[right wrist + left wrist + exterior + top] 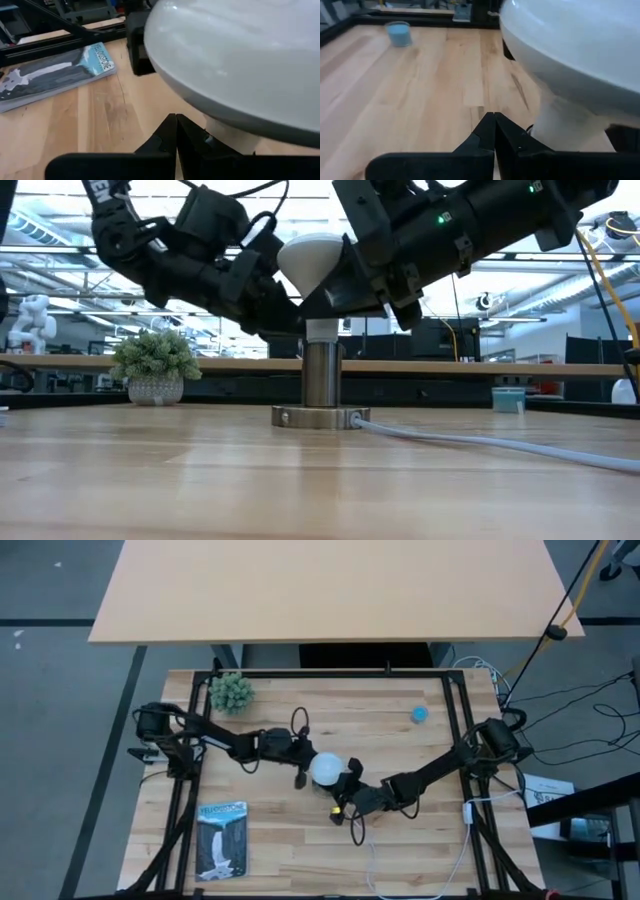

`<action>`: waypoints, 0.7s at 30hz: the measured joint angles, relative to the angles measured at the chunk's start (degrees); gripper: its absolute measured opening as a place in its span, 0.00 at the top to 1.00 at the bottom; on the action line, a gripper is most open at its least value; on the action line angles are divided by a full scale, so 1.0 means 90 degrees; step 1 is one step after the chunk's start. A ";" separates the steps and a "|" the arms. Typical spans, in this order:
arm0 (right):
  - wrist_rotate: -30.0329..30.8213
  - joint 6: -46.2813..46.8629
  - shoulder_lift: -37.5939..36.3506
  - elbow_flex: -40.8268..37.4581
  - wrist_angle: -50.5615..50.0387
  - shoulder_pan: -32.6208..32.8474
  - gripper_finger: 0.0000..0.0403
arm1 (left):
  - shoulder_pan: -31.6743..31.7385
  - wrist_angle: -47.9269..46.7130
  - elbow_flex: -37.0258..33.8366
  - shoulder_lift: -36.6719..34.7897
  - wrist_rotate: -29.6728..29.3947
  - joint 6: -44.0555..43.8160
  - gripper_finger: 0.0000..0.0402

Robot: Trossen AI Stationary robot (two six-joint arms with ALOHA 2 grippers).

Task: Screw lightbulb
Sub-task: Remove the lightbulb from the lamp

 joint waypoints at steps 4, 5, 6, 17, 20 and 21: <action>0.0159 -0.0009 0.0000 0.0000 -0.0056 0.0000 1.00 | -0.0050 -0.0041 0.0132 0.0214 0.0177 -0.0113 1.00; 0.0288 -0.0011 0.0000 0.0000 -0.0074 0.0000 1.00 | -0.0065 -0.0065 0.0128 0.0225 0.0187 -0.0148 1.00; 0.0443 -0.0005 0.0000 0.0000 -0.0113 0.0001 1.00 | -0.0101 -0.0109 0.0104 0.0222 0.0191 -0.0218 1.00; 0.1034 0.0783 -0.0012 0.0012 -0.1180 0.0157 1.00 | -0.0479 0.0091 -0.0085 0.0215 -0.0134 -0.0601 1.00; 0.1314 0.0945 -0.0068 0.0005 -0.1499 0.0289 1.00 | -0.0662 0.0131 -0.0091 0.0215 -0.0188 -0.0627 1.00; 0.1390 0.1057 -0.0113 0.0005 -0.1668 0.0321 1.00 | -0.0727 0.0122 -0.0092 0.0215 -0.0188 -0.0627 1.00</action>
